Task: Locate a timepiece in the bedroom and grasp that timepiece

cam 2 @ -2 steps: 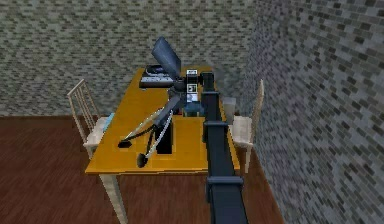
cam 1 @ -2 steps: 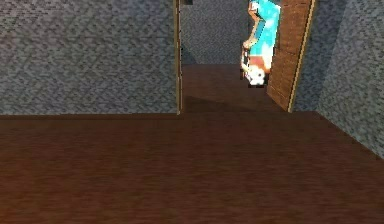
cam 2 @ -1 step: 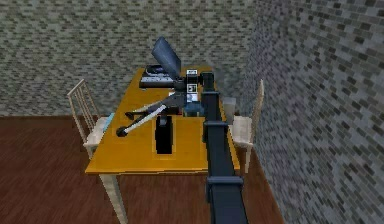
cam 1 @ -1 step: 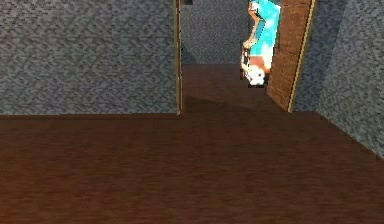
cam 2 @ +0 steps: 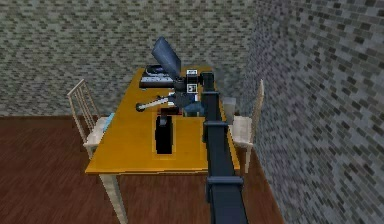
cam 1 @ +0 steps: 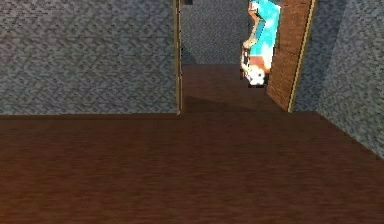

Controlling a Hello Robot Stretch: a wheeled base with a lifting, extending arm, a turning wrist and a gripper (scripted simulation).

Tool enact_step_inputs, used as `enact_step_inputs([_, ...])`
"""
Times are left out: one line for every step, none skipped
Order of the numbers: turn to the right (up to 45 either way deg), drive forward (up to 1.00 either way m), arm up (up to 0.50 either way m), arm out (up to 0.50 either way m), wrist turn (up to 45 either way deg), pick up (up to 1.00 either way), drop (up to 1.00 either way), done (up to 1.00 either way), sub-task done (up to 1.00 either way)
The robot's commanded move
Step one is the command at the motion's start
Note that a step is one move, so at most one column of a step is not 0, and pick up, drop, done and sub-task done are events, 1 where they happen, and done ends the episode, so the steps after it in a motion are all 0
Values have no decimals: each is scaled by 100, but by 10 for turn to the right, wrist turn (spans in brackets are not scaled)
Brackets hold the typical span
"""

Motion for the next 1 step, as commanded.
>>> enact_step_inputs([0,0,0,0,210,0,0,0,0])
